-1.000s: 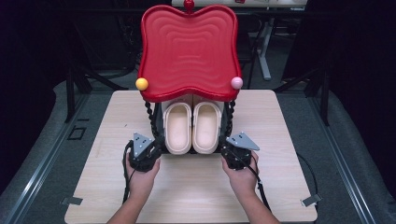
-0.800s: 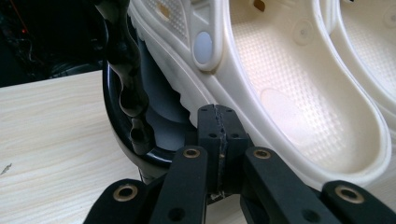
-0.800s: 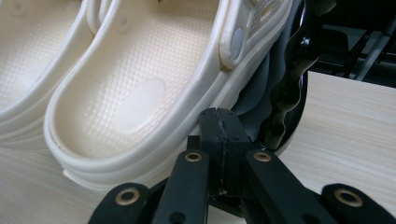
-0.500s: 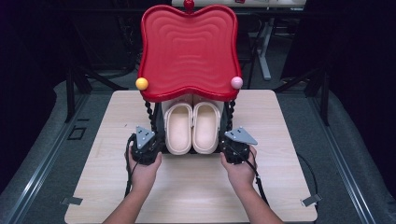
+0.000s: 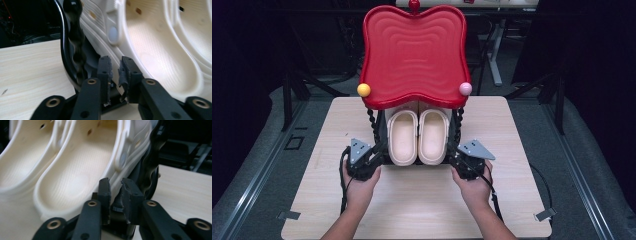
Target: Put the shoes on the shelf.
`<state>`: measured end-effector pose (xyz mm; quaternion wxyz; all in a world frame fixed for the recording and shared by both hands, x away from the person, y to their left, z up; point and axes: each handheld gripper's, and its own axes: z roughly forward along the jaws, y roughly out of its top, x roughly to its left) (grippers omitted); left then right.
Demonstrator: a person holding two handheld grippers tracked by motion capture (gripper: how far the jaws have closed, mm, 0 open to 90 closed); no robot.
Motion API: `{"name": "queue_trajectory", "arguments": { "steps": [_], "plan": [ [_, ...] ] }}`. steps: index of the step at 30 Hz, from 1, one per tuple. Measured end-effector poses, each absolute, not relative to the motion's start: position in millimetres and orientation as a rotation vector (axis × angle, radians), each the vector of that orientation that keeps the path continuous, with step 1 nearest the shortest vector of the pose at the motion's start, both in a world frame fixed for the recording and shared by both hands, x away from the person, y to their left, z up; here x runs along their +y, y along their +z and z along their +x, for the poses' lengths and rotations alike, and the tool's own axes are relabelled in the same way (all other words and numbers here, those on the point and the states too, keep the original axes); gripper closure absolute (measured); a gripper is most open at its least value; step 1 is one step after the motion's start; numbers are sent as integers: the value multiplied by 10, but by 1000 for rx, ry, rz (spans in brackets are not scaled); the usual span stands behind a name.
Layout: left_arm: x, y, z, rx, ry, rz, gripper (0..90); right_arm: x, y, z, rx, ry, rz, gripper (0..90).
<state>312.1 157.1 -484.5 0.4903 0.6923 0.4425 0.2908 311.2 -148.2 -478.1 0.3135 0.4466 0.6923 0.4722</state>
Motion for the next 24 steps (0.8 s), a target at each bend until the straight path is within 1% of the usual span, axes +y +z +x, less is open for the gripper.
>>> {"name": "queue_trajectory", "arguments": {
  "steps": [2,5,9,12,15,24],
  "plan": [
    [1571,-4883,3026,1047,692,1703,714,-1498,-4809,3017,1869,1232,1165,740],
    [1564,-4959,2905,1034,648,1744,711,-1499,-4861,2891,1926,1231,1168,752],
    [1496,-5046,2836,1024,591,1788,770,-1431,-4929,2794,2013,1213,1156,768],
    [1440,-5077,2823,1017,580,1799,791,-1362,-4983,2781,2044,1211,1160,778],
    [1406,-5093,2842,1016,582,1817,798,-1303,-5026,2795,2065,1211,1156,802],
    [1383,-5082,2890,1040,587,1801,822,-1256,-5033,2887,2031,1220,1183,877]
  ]
}}
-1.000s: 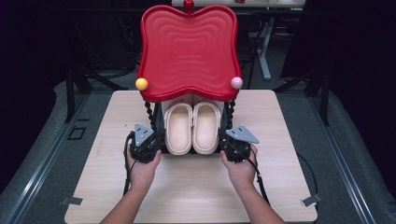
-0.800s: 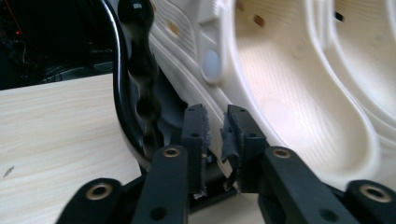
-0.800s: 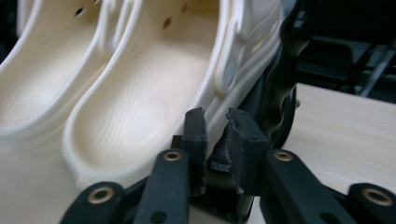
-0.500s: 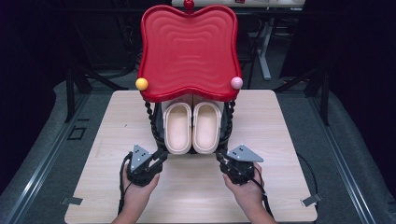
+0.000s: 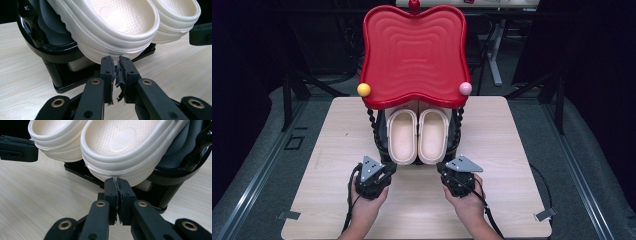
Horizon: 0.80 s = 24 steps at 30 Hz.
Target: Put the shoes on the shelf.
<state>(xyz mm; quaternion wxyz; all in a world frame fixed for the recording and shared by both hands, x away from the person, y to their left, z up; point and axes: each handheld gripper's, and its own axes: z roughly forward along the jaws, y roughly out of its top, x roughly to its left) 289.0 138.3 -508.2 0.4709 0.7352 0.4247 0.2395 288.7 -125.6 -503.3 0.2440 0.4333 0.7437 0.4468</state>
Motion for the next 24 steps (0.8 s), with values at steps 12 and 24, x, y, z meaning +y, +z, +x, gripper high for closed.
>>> {"name": "queue_trajectory", "arguments": {
  "steps": [12,24],
  "plan": [
    [1443,-4991,3086,1084,622,1766,892,-1300,-4954,3032,1962,1162,1194,900],
    [1369,-4965,3272,1097,649,1775,893,-1253,-4923,3232,1937,1085,1157,900]
  ]
}}
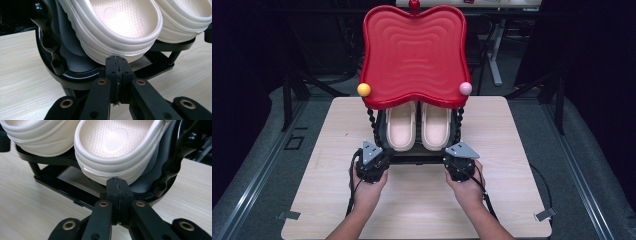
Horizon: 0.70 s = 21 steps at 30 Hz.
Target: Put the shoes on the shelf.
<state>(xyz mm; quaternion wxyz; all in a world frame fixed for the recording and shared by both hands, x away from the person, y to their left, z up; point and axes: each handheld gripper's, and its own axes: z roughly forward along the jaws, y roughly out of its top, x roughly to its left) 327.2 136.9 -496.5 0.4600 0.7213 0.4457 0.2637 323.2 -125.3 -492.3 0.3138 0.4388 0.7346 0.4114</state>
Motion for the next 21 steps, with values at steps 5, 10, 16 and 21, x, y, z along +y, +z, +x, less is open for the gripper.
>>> {"name": "queue_trajectory", "arguments": {
  "steps": [5,10,16,21],
  "plan": [
    [1361,-4973,3345,1109,652,1763,893,-1223,-4929,3285,1930,1077,1151,900],
    [1348,-5002,3425,1123,649,1763,893,-1226,-4951,3357,1924,1083,1170,900],
    [1333,-5012,3460,1108,646,1754,892,-1217,-4967,3396,1916,1094,1182,898],
    [1355,-5005,3461,1113,645,1753,875,-1234,-4975,3426,1911,1111,1204,874]
  ]
}}
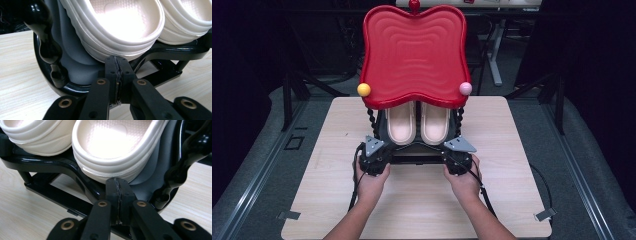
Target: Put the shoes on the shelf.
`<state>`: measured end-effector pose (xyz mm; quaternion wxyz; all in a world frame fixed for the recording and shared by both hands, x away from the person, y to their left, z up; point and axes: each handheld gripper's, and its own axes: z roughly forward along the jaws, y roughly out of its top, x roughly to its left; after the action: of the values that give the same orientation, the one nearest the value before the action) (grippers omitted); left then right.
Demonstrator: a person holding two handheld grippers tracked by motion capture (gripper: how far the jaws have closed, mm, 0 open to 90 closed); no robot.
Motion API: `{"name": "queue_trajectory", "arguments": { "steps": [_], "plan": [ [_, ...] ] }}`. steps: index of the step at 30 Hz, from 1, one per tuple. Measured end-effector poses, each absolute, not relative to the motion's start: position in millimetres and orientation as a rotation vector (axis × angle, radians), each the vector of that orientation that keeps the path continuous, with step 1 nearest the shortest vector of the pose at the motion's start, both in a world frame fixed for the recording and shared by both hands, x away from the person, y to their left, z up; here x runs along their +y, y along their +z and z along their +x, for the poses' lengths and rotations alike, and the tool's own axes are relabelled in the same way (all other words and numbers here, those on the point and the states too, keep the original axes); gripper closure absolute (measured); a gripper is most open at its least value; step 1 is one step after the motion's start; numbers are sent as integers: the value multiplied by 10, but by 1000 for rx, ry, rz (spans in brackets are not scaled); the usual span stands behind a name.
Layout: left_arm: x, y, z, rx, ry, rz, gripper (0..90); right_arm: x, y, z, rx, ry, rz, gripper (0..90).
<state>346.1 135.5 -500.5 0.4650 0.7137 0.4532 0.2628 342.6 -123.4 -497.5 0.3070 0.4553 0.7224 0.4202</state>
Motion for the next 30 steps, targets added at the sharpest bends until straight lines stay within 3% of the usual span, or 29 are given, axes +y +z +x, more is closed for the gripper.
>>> {"name": "queue_trajectory", "arguments": {
  "steps": [7,16,22,24,30],
  "plan": [
    [1453,-4881,3374,1108,667,1689,808,-1350,-4893,3330,1873,1206,1223,810],
    [1426,-4729,3405,1084,658,1612,592,-1384,-4732,3318,1801,1365,1254,633],
    [1348,-4785,3522,1106,629,1628,590,-1261,-4774,3452,1832,1344,1295,609],
    [1301,-4782,3522,1100,643,1641,627,-1220,-4791,3466,1831,1341,1280,637],
    [1259,-4760,3528,1097,659,1664,629,-1130,-4780,3498,1841,1331,1280,652]
  ]
}}
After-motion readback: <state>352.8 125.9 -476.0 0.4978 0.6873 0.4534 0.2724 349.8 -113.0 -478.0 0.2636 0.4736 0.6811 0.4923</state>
